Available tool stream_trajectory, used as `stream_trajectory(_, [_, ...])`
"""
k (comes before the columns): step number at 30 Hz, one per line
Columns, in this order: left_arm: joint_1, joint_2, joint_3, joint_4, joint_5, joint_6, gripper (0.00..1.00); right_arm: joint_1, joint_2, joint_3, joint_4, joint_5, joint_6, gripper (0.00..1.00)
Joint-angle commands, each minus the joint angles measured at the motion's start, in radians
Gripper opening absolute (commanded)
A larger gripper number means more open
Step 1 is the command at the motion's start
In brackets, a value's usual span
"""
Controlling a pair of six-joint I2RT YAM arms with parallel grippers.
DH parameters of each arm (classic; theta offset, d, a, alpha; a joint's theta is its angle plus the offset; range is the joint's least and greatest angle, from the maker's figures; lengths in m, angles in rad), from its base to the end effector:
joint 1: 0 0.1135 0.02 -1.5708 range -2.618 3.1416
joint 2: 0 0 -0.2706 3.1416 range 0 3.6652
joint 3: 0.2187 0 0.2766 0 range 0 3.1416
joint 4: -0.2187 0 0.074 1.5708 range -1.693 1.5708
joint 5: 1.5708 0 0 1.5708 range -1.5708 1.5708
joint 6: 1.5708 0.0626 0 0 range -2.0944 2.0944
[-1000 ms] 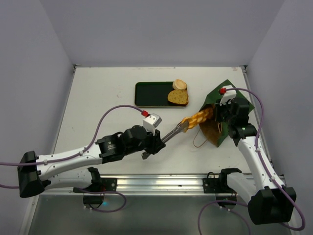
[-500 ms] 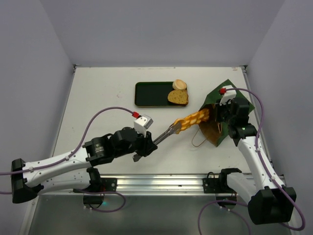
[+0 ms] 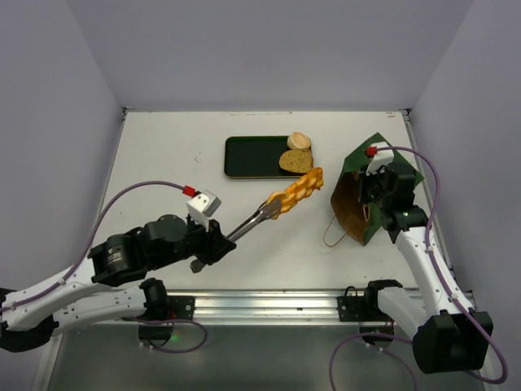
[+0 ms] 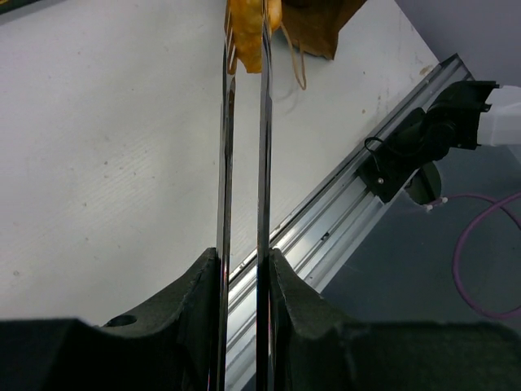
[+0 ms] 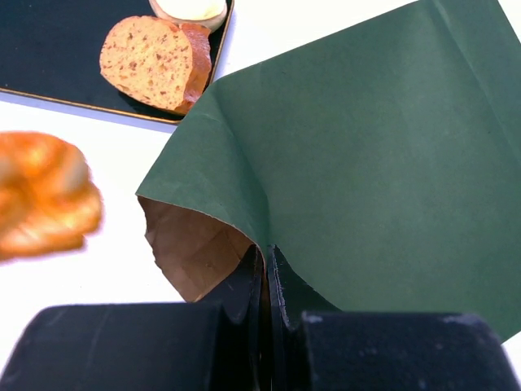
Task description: Take the fake bread out of the paper bag
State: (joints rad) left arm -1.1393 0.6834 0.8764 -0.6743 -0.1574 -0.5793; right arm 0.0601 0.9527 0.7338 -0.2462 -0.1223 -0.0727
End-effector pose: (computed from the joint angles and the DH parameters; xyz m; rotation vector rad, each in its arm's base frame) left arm 0.0859 -0.1631 0.3322 0.4998 2.1129 -0.8836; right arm 0.2605 0.0233 0.2729 -0.2115 2.0231 0.1165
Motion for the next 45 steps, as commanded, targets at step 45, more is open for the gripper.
stream_trajectory(45, [0.967,0.536,-0.024,0.61,0.777,0.377,0.0,-0.005,-0.042,-0.016,0.068,-0.025,-0.006,0.0])
